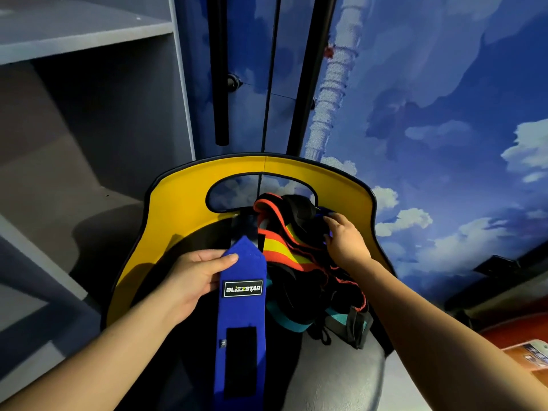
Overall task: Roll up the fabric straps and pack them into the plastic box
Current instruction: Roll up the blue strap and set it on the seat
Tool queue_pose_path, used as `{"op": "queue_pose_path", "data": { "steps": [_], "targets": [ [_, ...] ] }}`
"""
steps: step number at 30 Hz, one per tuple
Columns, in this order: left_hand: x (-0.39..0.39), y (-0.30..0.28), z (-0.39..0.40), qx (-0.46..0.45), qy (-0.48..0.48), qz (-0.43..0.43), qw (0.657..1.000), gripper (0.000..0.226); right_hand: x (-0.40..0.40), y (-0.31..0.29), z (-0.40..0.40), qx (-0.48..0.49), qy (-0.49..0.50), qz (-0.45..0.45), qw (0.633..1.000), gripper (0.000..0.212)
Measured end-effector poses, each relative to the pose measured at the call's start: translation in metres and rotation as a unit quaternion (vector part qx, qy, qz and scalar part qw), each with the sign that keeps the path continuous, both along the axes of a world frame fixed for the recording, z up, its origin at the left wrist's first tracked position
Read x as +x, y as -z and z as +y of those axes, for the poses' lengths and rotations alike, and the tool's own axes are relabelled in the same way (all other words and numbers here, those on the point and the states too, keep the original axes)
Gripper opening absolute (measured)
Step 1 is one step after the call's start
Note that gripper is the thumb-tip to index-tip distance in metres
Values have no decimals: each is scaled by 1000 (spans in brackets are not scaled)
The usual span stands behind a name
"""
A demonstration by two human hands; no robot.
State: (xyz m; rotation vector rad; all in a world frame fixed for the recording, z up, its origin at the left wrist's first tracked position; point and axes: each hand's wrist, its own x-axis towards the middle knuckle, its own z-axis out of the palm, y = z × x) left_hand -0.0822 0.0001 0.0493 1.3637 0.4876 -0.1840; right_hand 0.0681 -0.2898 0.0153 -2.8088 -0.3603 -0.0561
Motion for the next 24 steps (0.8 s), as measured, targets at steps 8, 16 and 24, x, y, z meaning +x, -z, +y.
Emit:
{"op": "queue_pose_path", "data": {
  "steps": [8,16,24],
  "targets": [
    [6,0,2,-2,-7,3,1000,19,19,7,18,-173,-29,15,984,62],
    [3,-3,4,0,-11,7,1000,21,14,3,12,-142,55,34,988,26],
    [-5,-20,5,-4,-7,-9,1000,16,22,-52,-8,187,126,22,974,21]
  ]
}}
